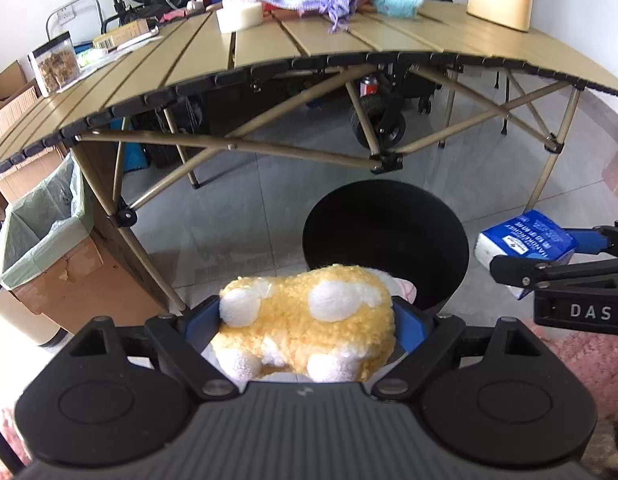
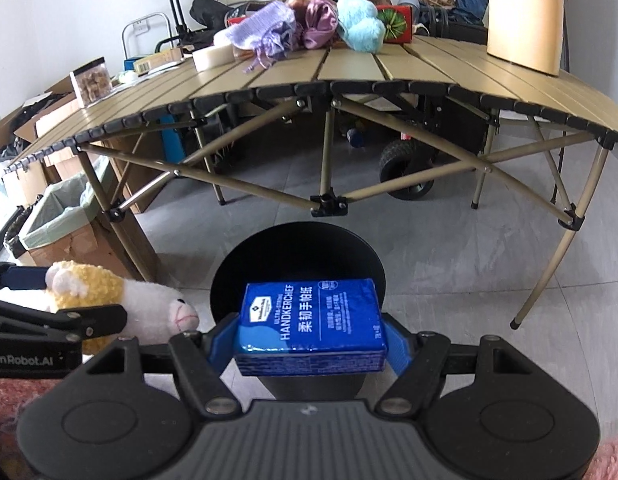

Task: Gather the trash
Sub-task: 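Carry the plush sheep and blue tissue box down over the black trash bin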

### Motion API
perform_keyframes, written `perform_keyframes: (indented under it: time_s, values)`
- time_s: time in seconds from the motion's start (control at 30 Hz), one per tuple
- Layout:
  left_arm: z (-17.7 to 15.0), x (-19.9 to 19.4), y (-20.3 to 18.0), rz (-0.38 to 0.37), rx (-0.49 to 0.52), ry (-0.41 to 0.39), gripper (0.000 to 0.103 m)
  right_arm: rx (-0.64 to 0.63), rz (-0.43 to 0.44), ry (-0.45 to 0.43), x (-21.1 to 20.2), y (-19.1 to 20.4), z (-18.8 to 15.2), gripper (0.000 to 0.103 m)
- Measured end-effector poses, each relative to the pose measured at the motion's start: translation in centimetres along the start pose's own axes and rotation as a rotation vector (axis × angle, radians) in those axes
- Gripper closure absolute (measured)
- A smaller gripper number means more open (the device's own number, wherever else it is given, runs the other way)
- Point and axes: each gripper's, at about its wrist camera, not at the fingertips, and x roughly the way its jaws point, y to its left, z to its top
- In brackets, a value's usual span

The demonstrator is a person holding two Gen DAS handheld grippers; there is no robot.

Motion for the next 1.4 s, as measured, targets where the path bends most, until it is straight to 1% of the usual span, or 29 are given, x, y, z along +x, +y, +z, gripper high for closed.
perform_keyframes:
  time_s: [0.3,0.53,0.73,1.0,1.13,1.4]
  values:
    - [0.4,2.2,0.6,0.005,-0.011,0.044,0.015,0.001,-0.005,0.055,1.9,-0.3,0.0,0.031]
    - [0.7,3.7,2.6,0.025,-0.052,0.073,0.015,-0.014,0.005,0.090,4.5,0.4,0.8,0.031]
    - [0.7,5.1,4.2,0.026,-0.090,0.107,0.015,-0.026,0.014,0.121,6.9,1.3,1.7,0.031]
    - [0.9,6.5,6.0,0.061,-0.134,0.134,0.015,-0.040,0.021,0.150,10.4,2.4,3.4,0.031]
    - [1.3,7.1,6.3,0.080,-0.136,0.136,0.015,-0.040,0.019,0.166,12.2,2.6,4.2,0.031]
    - [1.9,9.1,7.4,0.136,-0.150,0.159,0.015,-0.024,0.007,0.229,15.5,2.5,4.5,0.031]
